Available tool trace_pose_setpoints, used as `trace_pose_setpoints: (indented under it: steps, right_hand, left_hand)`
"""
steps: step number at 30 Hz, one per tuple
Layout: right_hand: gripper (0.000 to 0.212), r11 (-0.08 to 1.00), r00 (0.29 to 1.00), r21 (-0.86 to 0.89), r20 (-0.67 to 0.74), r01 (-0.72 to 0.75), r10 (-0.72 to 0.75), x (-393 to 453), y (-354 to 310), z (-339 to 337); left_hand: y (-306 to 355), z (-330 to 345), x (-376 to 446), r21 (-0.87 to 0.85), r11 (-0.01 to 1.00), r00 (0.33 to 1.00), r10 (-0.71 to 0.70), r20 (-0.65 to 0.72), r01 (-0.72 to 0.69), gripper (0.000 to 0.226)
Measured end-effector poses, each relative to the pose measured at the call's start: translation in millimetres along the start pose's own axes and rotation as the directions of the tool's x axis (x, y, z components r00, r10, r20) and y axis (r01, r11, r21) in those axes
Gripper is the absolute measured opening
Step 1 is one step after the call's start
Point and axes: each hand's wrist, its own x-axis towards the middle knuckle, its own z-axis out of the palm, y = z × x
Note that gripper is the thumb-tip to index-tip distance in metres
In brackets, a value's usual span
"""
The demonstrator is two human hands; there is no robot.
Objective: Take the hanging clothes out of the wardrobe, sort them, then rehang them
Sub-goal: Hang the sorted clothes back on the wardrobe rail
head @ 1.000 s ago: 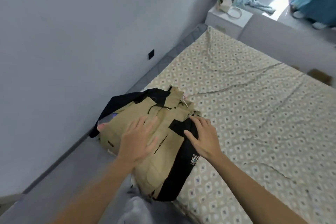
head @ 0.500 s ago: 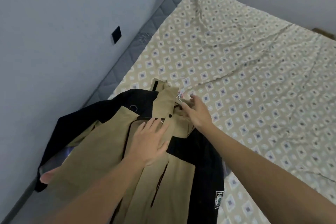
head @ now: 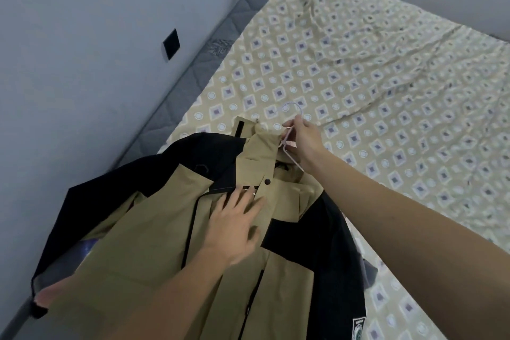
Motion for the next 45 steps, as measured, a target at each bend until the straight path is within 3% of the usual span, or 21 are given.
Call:
trace_pose_setpoints:
  steps: [5, 12, 21, 27, 33, 41, 45]
  right_hand:
    - [0.041, 0.994, 0.995, 0.059, 0.037, 0.094, -0.096, -68.8, -38.6, -16.3]
    - [0.039, 0.965, 0.95, 0.093, 0.177, 0.245, -0.259, -209.3, -115.7, -34.2]
    - [0.043, 0.92, 0.791, 0.044, 0.496, 0.389, -0.358, -407.4, -192.6, -56.7]
    - [0.042, 0.896, 0.602, 0.124, 0.7, 0.427, -0.384, -557.4, -220.2, -92.9]
    - [0.042, 0.844, 0.349, 0.175, 0.854, 0.507, -0.387, -690.7, -238.2, -135.1]
    - [0.042, 0.807, 0.021, 0.214, 0.963, 0.551, -0.27, -838.7, -198.1, -193.3]
    - [0.043, 0.802, -0.088, 0.226, 0.973, 0.552, -0.214, -894.1, -156.6, -239.5]
  left_hand:
    - [13.1, -23.5, -21.0, -0.017, 1.0, 1.0, -0.018, 0.013, 0.018, 0.08]
    - [60.5, -100.4, -89.5, -0.07, 0.996, 0.984, -0.057, -0.168, 0.046, 0.09]
    - [152.6, -205.1, -251.9, -0.099, 0.963, 0.905, -0.269, -0.329, 0.25, 0.076]
    - [250.9, -256.5, -382.9, -0.108, 0.899, 0.775, -0.423, -0.469, 0.425, 0.078]
    - [355.0, -275.9, -502.6, -0.123, 0.814, 0.612, -0.518, -0.598, 0.568, 0.077]
    - [506.7, -234.2, -635.8, -0.23, 0.641, 0.379, -0.665, -0.644, 0.733, 0.076]
    - [590.2, -195.1, -679.0, -0.272, 0.538, 0.285, -0.734, -0.616, 0.798, 0.08]
